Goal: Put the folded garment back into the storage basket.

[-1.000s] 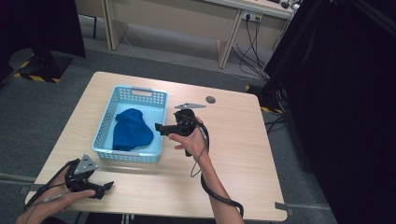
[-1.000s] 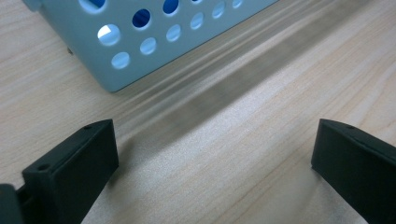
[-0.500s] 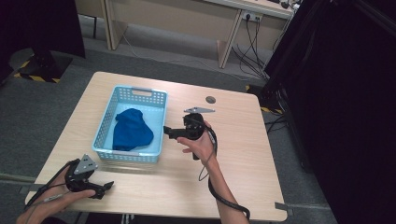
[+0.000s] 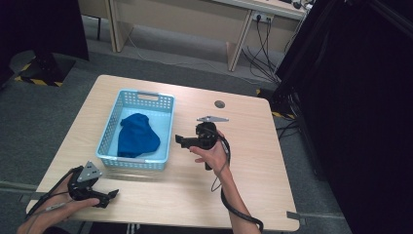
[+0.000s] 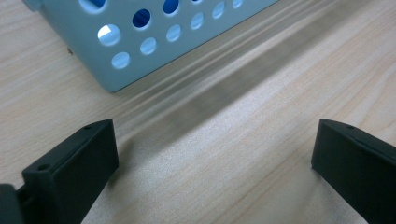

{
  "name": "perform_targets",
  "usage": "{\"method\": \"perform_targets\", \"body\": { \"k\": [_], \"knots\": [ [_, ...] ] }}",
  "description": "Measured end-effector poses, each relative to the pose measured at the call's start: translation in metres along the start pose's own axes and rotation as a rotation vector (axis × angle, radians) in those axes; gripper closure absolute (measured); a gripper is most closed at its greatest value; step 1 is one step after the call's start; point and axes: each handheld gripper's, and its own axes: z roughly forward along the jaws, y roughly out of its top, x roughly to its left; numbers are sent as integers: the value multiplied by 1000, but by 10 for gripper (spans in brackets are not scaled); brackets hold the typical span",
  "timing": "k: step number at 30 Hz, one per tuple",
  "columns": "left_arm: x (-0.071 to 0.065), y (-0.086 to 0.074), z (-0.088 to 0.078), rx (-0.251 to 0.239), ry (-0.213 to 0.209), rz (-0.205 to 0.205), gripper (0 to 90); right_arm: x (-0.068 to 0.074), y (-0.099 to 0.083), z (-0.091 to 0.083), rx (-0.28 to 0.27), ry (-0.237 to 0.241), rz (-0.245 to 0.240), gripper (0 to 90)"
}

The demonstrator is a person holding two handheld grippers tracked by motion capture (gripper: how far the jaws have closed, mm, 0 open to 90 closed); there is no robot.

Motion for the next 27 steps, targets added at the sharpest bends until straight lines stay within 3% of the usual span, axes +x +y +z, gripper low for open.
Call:
{"method": "perform_targets", "body": {
  "k": [27],
  "knots": [
    [0, 0, 0, 1, 0, -3, 0, -12, -28, -2, 20, 0, 5, 71]
  ]
}}
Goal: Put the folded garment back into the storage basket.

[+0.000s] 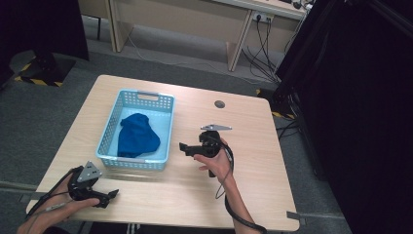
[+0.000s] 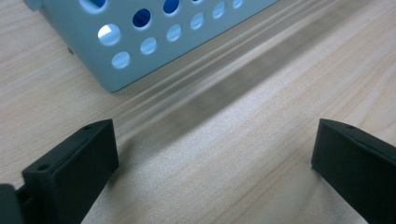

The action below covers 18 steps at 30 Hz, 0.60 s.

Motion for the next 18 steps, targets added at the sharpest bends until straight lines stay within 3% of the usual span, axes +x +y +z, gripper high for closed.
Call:
{"method": "perform_targets", "body": {
  "k": [18],
  "knots": [
    [0, 0, 0, 0, 0, 3, 0, -2, -9, -7, 16, -1, -11, 71]
  ]
}}
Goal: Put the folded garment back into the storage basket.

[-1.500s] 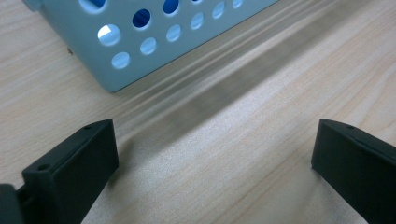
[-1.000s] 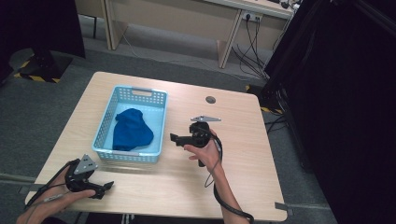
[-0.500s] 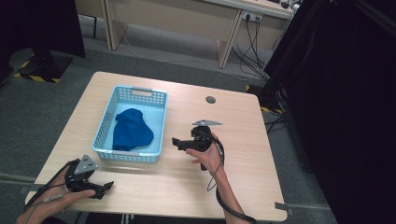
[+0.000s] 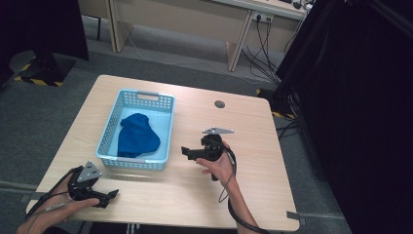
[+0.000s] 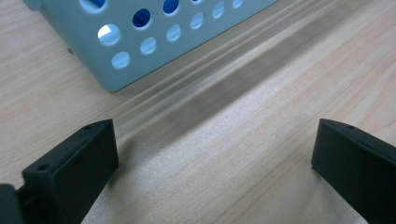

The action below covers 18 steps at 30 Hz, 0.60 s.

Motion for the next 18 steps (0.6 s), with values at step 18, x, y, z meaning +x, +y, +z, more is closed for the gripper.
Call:
{"method": "perform_targets", "body": {
  "k": [18],
  "knots": [
    [0, 0, 0, 0, -2, -1, 0, -4, -12, -5, 17, -8, 6, 71]
  ]
}}
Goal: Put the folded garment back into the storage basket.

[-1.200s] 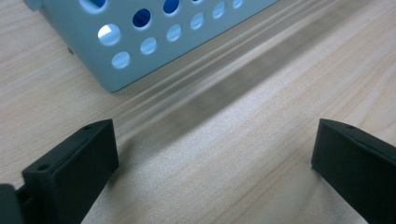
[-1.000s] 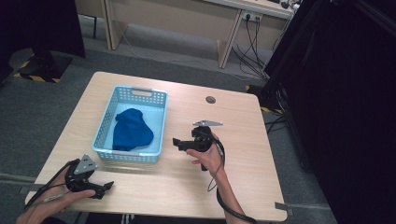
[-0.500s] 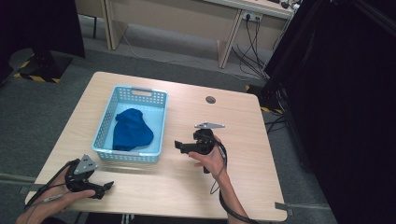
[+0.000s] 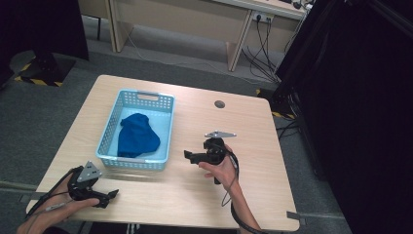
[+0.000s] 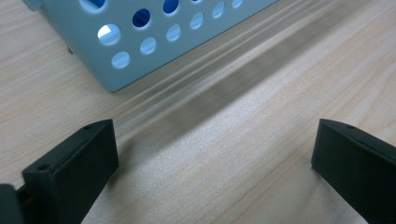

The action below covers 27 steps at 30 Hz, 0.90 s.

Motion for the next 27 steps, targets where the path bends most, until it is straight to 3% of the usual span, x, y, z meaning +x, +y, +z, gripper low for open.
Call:
{"method": "perform_targets", "body": {
  "k": [27],
  "knots": [
    [0, 0, 0, 0, 0, 0, 0, -12, -17, -13, 11, -24, 16, 71]
  ]
}}
